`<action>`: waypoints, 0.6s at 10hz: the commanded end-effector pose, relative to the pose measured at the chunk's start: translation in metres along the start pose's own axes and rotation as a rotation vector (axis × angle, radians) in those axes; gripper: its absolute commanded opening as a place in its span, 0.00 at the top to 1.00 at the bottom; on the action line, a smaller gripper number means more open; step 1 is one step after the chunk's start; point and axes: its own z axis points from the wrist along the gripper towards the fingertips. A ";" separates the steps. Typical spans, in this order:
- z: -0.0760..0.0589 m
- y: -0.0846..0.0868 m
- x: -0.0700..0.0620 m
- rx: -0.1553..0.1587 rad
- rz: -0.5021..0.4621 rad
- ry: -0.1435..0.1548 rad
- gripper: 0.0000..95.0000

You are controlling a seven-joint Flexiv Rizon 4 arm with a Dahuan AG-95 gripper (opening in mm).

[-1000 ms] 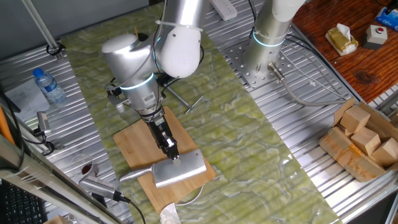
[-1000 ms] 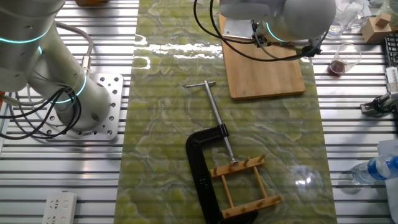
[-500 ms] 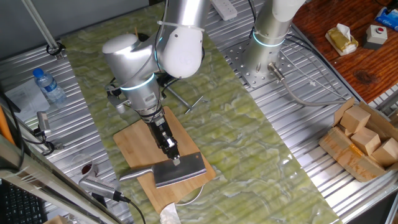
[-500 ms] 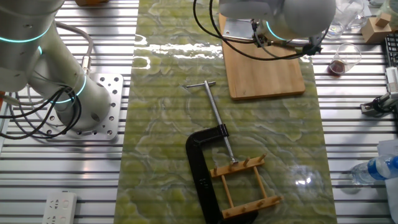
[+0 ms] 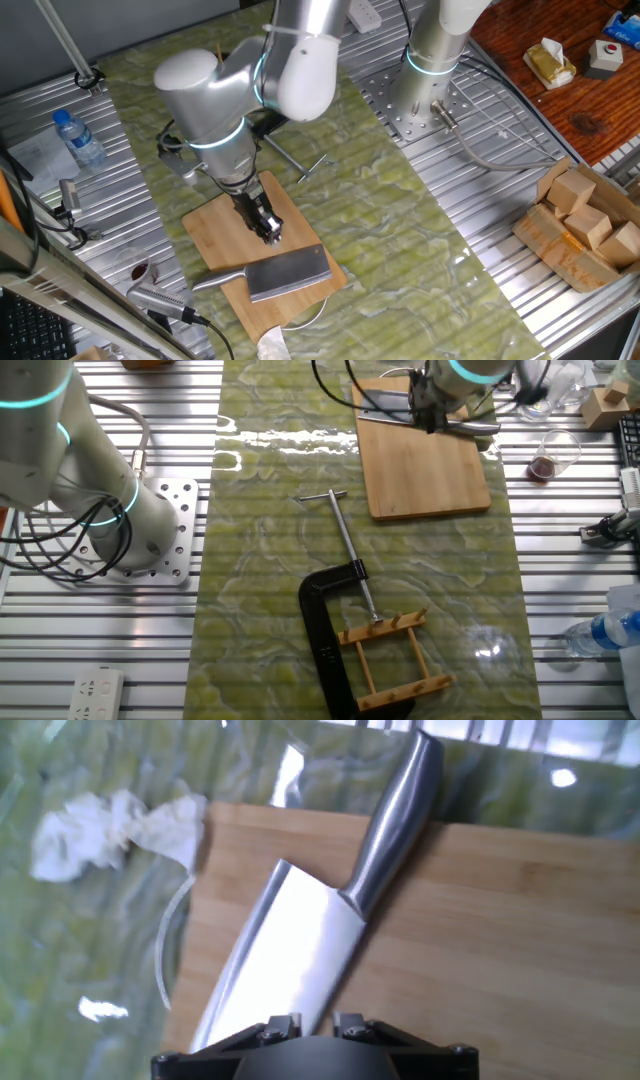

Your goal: Put the knife on the cutting board

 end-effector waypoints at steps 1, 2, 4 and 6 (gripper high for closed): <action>-0.042 -0.017 0.020 0.140 -0.073 0.036 1.00; -0.052 -0.021 0.029 0.141 -0.065 0.035 1.00; -0.063 -0.025 0.042 0.156 -0.045 0.032 1.00; -0.072 -0.025 0.054 0.186 -0.031 0.024 1.00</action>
